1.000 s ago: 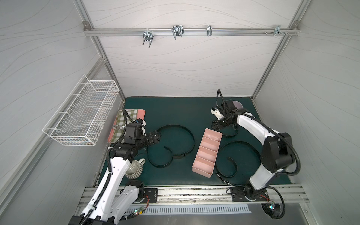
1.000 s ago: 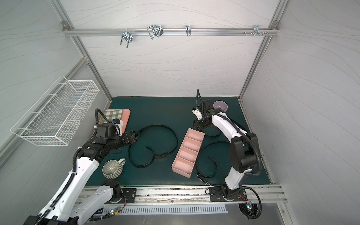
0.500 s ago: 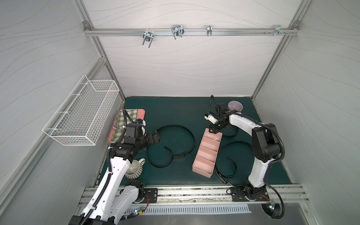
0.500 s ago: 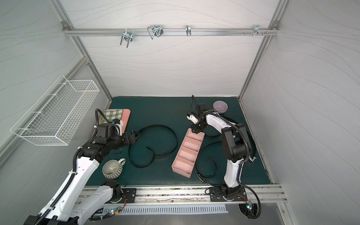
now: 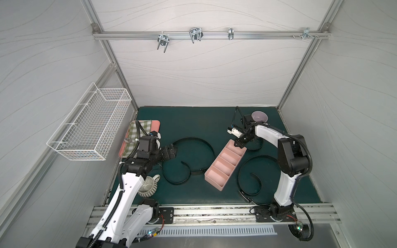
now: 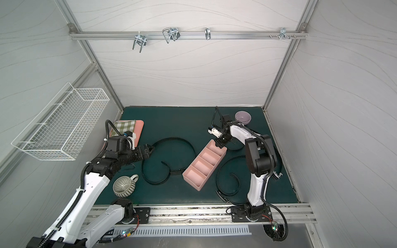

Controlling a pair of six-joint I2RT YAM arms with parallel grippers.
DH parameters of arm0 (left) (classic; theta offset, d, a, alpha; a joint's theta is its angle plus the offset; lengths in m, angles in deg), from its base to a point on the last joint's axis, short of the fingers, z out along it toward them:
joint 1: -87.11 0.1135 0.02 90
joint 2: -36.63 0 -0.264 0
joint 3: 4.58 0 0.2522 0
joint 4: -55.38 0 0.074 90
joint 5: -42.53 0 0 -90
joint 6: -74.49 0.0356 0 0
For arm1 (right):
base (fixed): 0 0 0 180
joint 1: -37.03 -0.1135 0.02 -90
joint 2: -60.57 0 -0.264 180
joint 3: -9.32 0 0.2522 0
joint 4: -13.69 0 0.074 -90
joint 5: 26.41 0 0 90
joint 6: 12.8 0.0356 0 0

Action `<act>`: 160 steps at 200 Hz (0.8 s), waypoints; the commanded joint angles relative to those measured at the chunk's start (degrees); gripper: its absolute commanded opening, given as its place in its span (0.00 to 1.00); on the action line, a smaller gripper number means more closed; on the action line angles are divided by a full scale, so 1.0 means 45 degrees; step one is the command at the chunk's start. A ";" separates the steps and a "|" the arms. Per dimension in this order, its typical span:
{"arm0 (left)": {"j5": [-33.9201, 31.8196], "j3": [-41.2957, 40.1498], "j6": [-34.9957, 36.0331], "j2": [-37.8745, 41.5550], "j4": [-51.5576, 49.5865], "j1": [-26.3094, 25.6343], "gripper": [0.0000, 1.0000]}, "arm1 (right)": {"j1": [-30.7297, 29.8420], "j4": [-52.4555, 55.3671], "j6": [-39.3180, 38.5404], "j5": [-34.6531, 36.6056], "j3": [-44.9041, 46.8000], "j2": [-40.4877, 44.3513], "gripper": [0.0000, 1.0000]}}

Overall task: Place the belts into the storage roll
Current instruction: Pick up the container from the center of the board.

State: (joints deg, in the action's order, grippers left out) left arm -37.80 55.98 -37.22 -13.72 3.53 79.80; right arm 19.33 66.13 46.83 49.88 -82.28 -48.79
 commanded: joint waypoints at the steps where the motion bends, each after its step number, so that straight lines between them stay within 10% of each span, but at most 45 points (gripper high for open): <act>1: -0.0174 0.0009 -0.0077 -0.0080 0.0216 -0.0055 0.99 | 0.0299 0.0611 -0.0545 -0.1384 -0.0195 0.0126 0.07; 92: -0.0670 0.0167 -0.0057 -0.0238 -0.0091 -0.0084 0.99 | 0.2012 0.0957 0.0139 -0.7112 -0.0713 0.0795 0.03; 131: -0.0760 0.0126 -0.0057 -0.0082 -0.0053 -0.0075 0.99 | 0.1151 -0.0398 0.3073 -0.5470 -0.1506 0.1084 0.04; 160: -0.0802 0.0102 -0.0060 -0.0035 -0.0013 -0.0075 0.99 | -0.0635 -0.1368 0.6489 -0.0463 -0.2595 0.1128 0.10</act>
State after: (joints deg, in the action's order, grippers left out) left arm -40.29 55.98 -37.22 -14.79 2.86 79.74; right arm 22.57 64.25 60.62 32.65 -89.32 -46.21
